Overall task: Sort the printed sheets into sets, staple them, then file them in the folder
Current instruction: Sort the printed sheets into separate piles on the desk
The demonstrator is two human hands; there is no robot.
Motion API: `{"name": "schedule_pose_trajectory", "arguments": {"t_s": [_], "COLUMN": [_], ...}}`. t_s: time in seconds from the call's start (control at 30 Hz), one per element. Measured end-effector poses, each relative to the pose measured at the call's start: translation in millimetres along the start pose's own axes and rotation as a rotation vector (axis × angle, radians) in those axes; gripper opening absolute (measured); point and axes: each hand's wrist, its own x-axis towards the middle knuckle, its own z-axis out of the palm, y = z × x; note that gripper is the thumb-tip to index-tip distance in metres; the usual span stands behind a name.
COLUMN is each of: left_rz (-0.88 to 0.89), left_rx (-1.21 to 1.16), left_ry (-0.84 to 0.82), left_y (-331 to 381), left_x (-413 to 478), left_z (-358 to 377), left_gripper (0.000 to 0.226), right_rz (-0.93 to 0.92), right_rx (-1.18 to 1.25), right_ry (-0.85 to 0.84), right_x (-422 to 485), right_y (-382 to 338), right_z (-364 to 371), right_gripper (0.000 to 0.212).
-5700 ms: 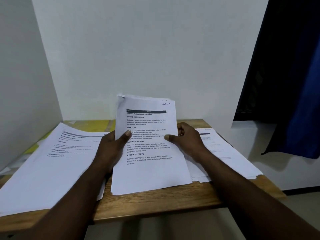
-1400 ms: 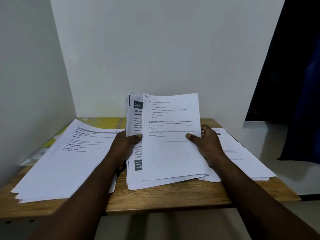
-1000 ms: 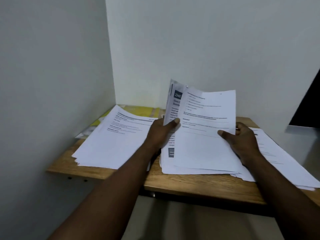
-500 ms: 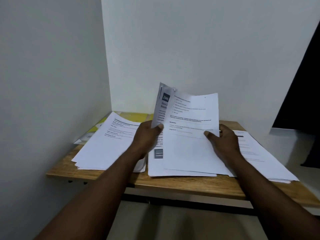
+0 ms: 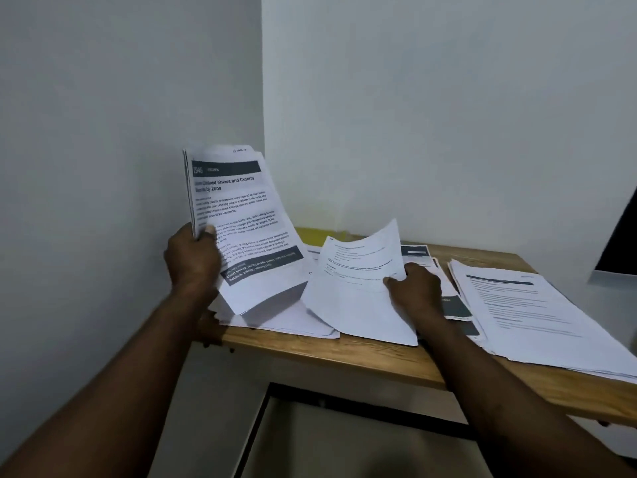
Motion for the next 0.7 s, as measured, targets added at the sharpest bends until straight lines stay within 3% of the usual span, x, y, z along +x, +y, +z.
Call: {"name": "schedule_pose_trajectory", "arguments": {"t_s": [0.1, 0.3, 0.47, 0.7], "left_rz": [0.007, 0.261, 0.252, 0.305], "left_rx": [0.036, 0.378, 0.331, 0.35], "left_ry": [0.01, 0.054, -0.014, 0.087], "left_y": [-6, 0, -4, 11], "left_x": [1, -5, -1, -4], "left_z": [-10, -36, -36, -38], "left_gripper": [0.026, 0.024, 0.021, 0.024], "right_rz": [-0.007, -0.032, -0.029, -0.026], "right_rx": [-0.035, -0.082, -0.014, 0.036], "right_ry": [-0.009, 0.025, -0.051, -0.07], "right_x": [-5, -2, -2, -5], "right_y": [-10, -20, -25, -29], "right_z": [9, 12, 21, 21], "right_gripper": [0.023, 0.019, 0.025, 0.025]}}
